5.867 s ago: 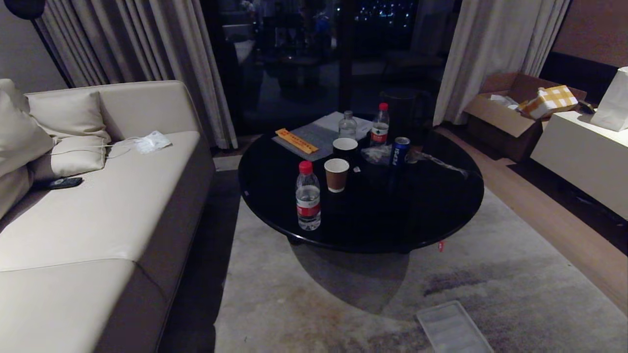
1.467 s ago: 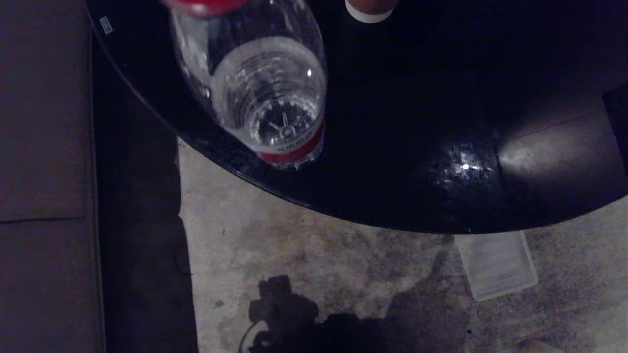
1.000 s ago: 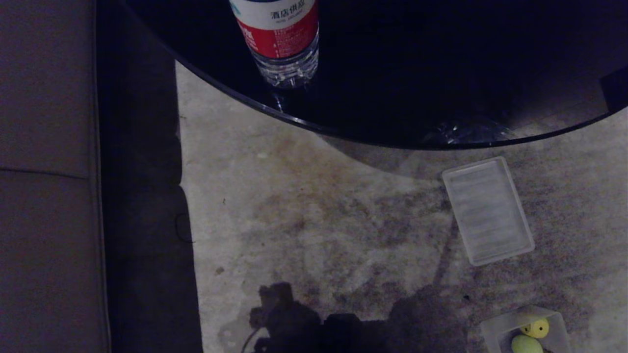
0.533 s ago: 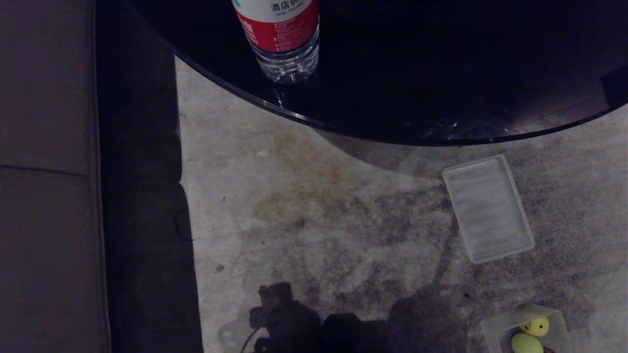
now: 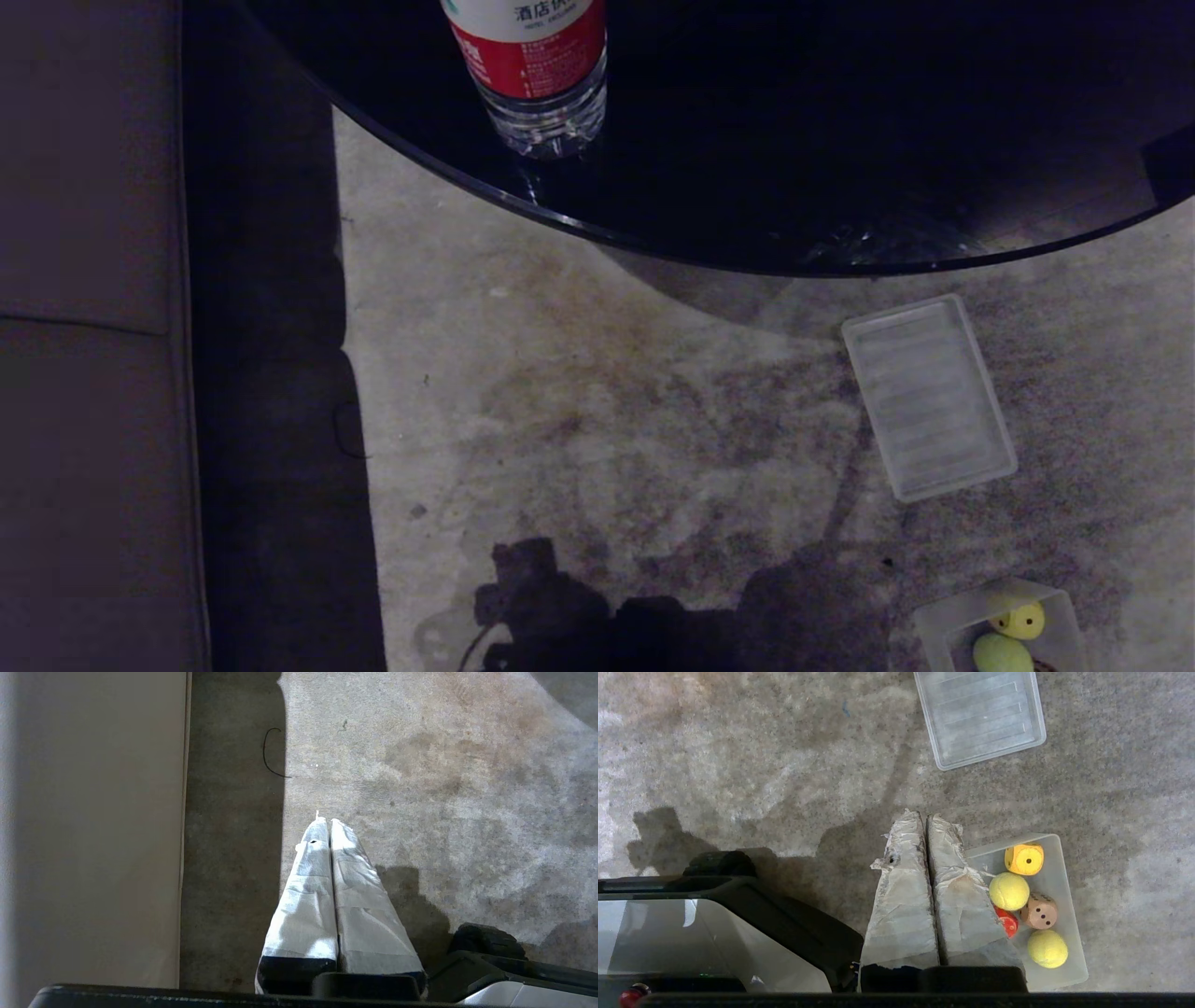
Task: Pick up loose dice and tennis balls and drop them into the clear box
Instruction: Close the lid
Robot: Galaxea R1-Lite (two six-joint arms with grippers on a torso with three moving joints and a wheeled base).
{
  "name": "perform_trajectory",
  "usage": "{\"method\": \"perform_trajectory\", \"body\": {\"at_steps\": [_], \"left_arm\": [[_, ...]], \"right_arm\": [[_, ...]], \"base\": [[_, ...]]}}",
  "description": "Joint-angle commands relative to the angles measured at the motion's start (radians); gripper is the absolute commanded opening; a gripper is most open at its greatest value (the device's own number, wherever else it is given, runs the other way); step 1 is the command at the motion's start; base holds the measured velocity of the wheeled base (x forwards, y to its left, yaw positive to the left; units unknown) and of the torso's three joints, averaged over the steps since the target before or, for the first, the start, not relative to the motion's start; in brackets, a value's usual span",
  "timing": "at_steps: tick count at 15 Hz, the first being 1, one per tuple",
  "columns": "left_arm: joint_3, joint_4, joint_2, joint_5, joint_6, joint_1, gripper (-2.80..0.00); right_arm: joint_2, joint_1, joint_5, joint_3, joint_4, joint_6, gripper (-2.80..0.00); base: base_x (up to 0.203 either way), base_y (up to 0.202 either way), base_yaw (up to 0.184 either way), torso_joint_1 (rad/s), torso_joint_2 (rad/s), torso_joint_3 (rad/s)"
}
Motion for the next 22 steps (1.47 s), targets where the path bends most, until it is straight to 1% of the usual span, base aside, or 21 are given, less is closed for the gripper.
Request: {"method": "perform_trajectory", "body": {"at_steps": [1, 6, 8, 11, 15, 17, 22], "left_arm": [[0.0, 0.0, 0.0, 0.001, -0.001, 0.0, -2.8], [0.0, 0.0, 0.0, 0.001, -0.001, 0.0, -2.8], [0.0, 0.0, 0.001, 0.001, -0.001, 0.0, -2.8], [0.0, 0.0, 0.0, 0.001, -0.001, 0.0, -2.8], [0.0, 0.0, 0.0, 0.001, -0.001, 0.0, -2.8], [0.0, 0.0, 0.001, 0.001, -0.001, 0.0, -2.8], [0.0, 0.0, 0.001, 0.001, -0.001, 0.0, -2.8]], "right_arm": [[0.0, 0.0, 0.002, 0.0, 0.001, 0.001, -2.8], [0.001, 0.0, -0.008, 0.0, 0.001, 0.004, -2.8], [0.029, -0.004, -0.007, -0.029, 0.002, 0.005, -2.8], [0.215, -0.004, -0.007, -0.096, 0.001, 0.023, -2.8], [0.601, -0.004, -0.005, -0.214, -0.025, 0.066, -2.8], [0.792, -0.003, -0.005, -0.237, -0.133, 0.086, -2.8], [1.251, -0.001, -0.007, -0.252, -0.496, 0.117, -2.8]], "base": [[0.0, 0.0, 0.0, 0.0, 0.0, 0.0], [0.0, 0.0, 0.0, 0.0, 0.0, 0.0], [0.0, 0.0, 0.0, 0.0, 0.0, 0.0], [0.0, 0.0, 0.0, 0.0, 0.0, 0.0], [0.0, 0.0, 0.0, 0.0, 0.0, 0.0], [0.0, 0.0, 0.0, 0.0, 0.0, 0.0], [0.0, 0.0, 0.0, 0.0, 0.0, 0.0]]}}
